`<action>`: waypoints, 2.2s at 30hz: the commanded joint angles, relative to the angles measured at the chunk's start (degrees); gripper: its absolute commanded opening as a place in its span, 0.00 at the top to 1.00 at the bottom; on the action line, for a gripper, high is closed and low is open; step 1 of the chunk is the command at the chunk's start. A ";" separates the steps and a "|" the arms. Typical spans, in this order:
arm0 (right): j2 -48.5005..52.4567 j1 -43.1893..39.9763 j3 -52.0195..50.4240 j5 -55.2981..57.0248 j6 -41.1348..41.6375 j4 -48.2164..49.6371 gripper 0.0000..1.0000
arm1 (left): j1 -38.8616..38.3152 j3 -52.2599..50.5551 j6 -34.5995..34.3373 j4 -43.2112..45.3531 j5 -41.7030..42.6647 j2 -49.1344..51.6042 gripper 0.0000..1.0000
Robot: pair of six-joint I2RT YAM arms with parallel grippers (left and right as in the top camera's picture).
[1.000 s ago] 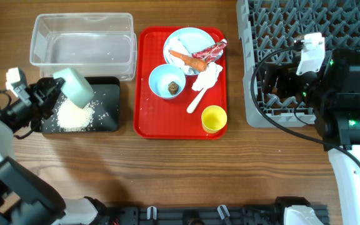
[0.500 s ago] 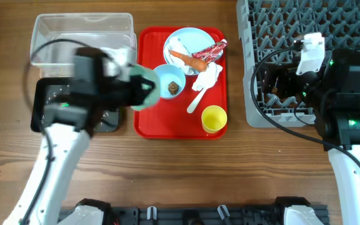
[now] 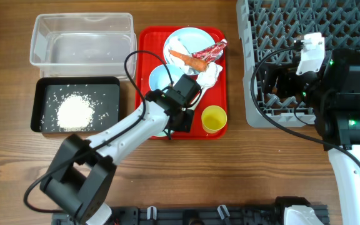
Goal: Sort waste into correct bins and load items into the dishwasher rack
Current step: 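Return the empty green bowl to the red tray with left gripper, then grasp the blue bowl with the brown scrap using the left gripper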
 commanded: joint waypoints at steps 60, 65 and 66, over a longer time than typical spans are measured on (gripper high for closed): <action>0.26 0.20 1.38 0.15 -0.09 -0.20 0.00 | 5.79 17.46 7.89 12.41 -7.02 13.31 0.96; 0.26 0.20 1.38 0.15 -0.11 -0.17 0.00 | 10.60 18.23 0.44 3.45 -4.09 -0.07 0.96; 0.26 0.20 1.36 0.15 -0.11 -0.13 0.00 | 12.26 18.23 -0.70 1.77 -2.19 -2.60 0.96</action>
